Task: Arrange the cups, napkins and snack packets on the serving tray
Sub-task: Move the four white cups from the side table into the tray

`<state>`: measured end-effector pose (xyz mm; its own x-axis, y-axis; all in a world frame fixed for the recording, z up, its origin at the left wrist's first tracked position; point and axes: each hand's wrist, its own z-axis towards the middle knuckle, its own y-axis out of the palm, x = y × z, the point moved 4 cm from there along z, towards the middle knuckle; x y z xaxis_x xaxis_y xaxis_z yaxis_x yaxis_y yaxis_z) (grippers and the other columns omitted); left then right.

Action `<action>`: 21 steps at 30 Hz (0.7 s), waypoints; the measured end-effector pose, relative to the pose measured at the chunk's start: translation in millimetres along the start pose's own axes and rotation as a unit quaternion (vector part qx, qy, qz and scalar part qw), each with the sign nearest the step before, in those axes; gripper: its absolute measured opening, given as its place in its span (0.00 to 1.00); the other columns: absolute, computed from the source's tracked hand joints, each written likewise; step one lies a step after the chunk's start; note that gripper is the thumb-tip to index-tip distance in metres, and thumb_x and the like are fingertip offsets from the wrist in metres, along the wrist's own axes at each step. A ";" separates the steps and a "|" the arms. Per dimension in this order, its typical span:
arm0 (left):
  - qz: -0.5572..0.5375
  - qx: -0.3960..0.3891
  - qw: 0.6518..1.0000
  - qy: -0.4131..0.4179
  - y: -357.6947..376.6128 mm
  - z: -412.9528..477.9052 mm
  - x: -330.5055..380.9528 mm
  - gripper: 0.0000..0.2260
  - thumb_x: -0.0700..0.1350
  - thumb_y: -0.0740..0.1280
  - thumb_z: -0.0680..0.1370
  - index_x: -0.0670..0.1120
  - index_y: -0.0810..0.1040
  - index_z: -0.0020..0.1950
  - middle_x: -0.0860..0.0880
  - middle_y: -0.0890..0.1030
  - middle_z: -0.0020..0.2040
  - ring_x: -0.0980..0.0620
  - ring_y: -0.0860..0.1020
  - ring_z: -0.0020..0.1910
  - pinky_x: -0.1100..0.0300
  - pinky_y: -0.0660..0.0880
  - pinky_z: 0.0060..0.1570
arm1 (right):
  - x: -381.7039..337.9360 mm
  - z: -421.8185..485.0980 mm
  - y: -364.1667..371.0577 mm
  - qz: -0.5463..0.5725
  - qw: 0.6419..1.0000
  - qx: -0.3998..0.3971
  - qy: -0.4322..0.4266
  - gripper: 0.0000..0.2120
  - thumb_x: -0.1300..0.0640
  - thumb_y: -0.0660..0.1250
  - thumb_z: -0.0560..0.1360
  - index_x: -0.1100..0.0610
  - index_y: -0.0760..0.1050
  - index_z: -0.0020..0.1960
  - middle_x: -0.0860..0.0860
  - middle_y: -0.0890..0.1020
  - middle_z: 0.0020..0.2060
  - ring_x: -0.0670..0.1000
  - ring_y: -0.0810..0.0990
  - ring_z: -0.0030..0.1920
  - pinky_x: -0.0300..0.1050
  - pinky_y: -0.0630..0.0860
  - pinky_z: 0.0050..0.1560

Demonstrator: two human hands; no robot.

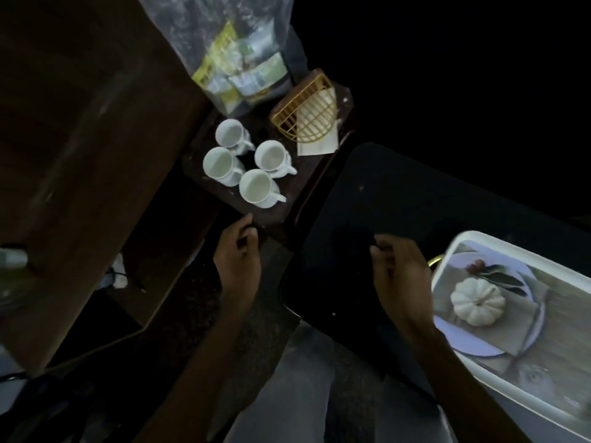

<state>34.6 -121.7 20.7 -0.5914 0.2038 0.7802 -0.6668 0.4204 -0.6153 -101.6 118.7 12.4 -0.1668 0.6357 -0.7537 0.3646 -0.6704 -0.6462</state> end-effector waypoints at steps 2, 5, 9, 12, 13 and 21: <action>-0.017 0.006 1.000 -0.014 -8.1 27.5 -7.8 0.13 0.40 0.65 0.82 0.41 0.80 0.65 0.43 0.82 0.61 0.49 0.81 0.56 0.74 0.75 0.48 | -26.8 19.7 35.1 0.041 0.999 -0.014 -0.014 0.09 0.60 0.68 0.78 0.58 0.78 0.58 0.55 0.81 0.52 0.50 0.82 0.45 0.48 0.81 0.47; -0.027 -0.008 0.999 -0.038 -7.4 56.9 -19.9 0.13 0.41 0.65 0.82 0.42 0.79 0.66 0.43 0.82 0.61 0.45 0.82 0.58 0.59 0.80 0.54 | -58.9 46.7 82.4 0.076 0.995 -0.047 -0.034 0.10 0.61 0.68 0.77 0.59 0.78 0.59 0.54 0.80 0.53 0.46 0.81 0.45 0.40 0.80 0.46; -0.052 -0.030 0.996 -0.064 3.2 73.5 -36.0 0.14 0.42 0.65 0.82 0.43 0.78 0.68 0.44 0.82 0.63 0.46 0.82 0.59 0.54 0.80 0.55 | -79.0 71.3 128.4 0.071 0.993 -0.087 -0.049 0.13 0.61 0.69 0.77 0.59 0.77 0.61 0.54 0.79 0.55 0.49 0.81 0.48 0.46 0.81 0.48; -0.070 -0.040 0.994 -0.071 9.5 78.2 -42.2 0.15 0.43 0.64 0.82 0.44 0.77 0.69 0.46 0.81 0.65 0.51 0.81 0.60 0.52 0.81 0.57 | -82.6 78.8 147.4 0.057 0.991 -0.102 -0.059 0.15 0.61 0.70 0.76 0.61 0.77 0.61 0.55 0.79 0.55 0.51 0.81 0.51 0.50 0.80 0.51; -0.076 -0.042 0.993 -0.076 10.8 79.5 -42.8 0.15 0.43 0.64 0.83 0.45 0.77 0.70 0.47 0.81 0.65 0.53 0.80 0.61 0.52 0.81 0.58 | -82.3 79.9 151.3 0.051 0.991 -0.104 -0.060 0.15 0.61 0.71 0.75 0.61 0.77 0.61 0.55 0.79 0.55 0.51 0.80 0.51 0.51 0.80 0.51; -0.139 -0.054 0.985 -0.085 17.2 85.4 -31.4 0.14 0.38 0.62 0.83 0.42 0.78 0.68 0.48 0.82 0.64 0.52 0.80 0.64 0.45 0.79 0.61 | -83.0 81.5 163.0 0.052 0.991 -0.098 -0.077 0.11 0.63 0.70 0.76 0.62 0.79 0.58 0.55 0.83 0.50 0.53 0.83 0.48 0.53 0.81 0.48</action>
<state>3.1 -196.3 -24.1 -0.4653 -0.0796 0.8815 -0.7671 0.5332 -0.3568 -103.1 -74.5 -40.2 -0.2509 0.4912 -0.8341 0.5549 -0.6331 -0.5397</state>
